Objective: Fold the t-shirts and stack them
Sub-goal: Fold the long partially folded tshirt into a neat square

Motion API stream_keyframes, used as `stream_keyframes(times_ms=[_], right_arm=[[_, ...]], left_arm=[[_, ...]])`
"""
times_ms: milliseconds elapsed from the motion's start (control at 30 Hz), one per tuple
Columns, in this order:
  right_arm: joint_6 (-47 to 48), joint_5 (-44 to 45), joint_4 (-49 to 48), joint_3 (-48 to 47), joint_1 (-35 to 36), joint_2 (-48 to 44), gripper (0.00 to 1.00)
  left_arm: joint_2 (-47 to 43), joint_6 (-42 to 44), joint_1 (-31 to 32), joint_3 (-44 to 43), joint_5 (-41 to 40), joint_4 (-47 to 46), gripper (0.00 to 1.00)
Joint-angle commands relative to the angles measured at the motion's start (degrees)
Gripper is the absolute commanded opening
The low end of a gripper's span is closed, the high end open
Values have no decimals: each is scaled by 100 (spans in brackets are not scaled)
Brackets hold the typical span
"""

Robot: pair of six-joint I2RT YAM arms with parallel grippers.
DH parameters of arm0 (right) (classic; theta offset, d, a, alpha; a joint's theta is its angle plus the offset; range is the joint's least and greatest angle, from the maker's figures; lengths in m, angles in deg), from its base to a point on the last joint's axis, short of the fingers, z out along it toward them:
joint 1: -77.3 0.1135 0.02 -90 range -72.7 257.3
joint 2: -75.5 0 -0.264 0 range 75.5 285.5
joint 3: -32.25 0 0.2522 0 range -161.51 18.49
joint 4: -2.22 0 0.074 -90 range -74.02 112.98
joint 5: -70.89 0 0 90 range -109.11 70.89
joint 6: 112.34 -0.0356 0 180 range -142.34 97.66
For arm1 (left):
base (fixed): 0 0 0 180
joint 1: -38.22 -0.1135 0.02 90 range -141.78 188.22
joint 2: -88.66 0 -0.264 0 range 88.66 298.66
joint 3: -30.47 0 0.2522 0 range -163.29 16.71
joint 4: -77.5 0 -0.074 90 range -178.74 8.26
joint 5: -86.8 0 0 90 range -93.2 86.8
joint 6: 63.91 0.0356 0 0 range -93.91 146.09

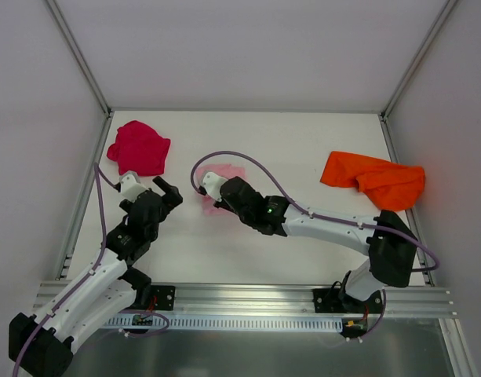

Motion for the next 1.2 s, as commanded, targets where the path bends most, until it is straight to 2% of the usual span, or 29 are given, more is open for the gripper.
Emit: stream_keyframes(times_ms=[0, 367, 467, 600, 733, 800, 833, 1000, 1033, 1100, 1167], right_arm=[[100, -719, 218, -10, -96, -605, 1], [-252, -2215, 1469, 157, -123, -1176, 1], [-278, -2287, 1618, 227, -70, -1212, 1], [-226, -2278, 1794, 183, 53, -1115, 1], [-173, -2252, 1715, 175, 88, -1063, 1], [-129, -2129, 1628, 157, 88, -1054, 1], [-85, -2041, 1592, 148, 97, -1045, 1], [12, -1909, 1460, -1, 79, -975, 1], [29, -1900, 1495, -123, 79, -870, 1], [82, -1900, 1539, -238, 71, -755, 1], [108, -1900, 1583, -361, 70, -624, 1]], left_arm=[[-11, 60, -39, 46, -102, -238, 99], [428, 157, -48, -33, -6, -658, 99], [700, 262, -48, -59, 161, -879, 99], [1481, 438, -48, -129, 503, -1431, 99], [1782, 456, -48, 108, 1205, -2030, 98], [1712, 412, -48, 239, 1234, -2084, 96], [1659, 351, -48, 292, 1225, -2084, 89], [1571, 228, -48, 451, 1523, -1926, 72], [1580, 219, -39, 477, 1585, -1908, 54], [1571, 166, -39, 573, 1664, -1873, 33], [1588, 201, -48, 653, 1787, -1899, 17]])
